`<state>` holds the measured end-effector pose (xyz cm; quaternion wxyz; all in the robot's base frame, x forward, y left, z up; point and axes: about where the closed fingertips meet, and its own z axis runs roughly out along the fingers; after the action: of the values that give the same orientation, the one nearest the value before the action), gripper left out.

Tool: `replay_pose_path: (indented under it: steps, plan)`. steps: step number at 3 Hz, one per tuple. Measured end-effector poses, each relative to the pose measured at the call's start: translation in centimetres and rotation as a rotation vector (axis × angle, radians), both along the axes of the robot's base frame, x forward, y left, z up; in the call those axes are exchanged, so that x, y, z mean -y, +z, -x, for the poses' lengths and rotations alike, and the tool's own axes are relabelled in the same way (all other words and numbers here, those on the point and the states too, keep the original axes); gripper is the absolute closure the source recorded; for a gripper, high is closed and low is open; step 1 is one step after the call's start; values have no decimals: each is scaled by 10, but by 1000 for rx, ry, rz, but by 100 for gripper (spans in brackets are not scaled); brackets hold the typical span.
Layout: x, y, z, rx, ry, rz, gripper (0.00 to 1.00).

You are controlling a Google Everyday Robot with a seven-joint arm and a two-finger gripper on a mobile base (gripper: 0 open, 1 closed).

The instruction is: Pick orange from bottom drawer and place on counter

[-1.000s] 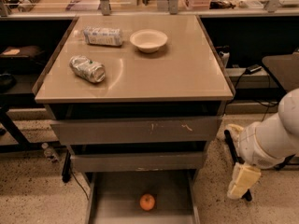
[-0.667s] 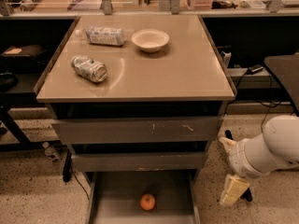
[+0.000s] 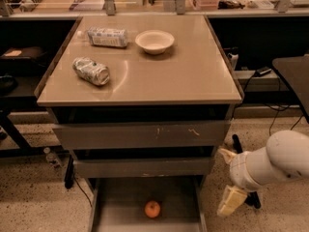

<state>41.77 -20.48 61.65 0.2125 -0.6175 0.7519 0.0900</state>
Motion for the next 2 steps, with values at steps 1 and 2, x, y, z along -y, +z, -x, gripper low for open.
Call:
replay_pose_path:
  steps: [1, 2]
  plan:
    - [-28, -60, -9, 3, 12, -146, 0]
    - [-44, -117, -15, 10, 22, -243, 0]
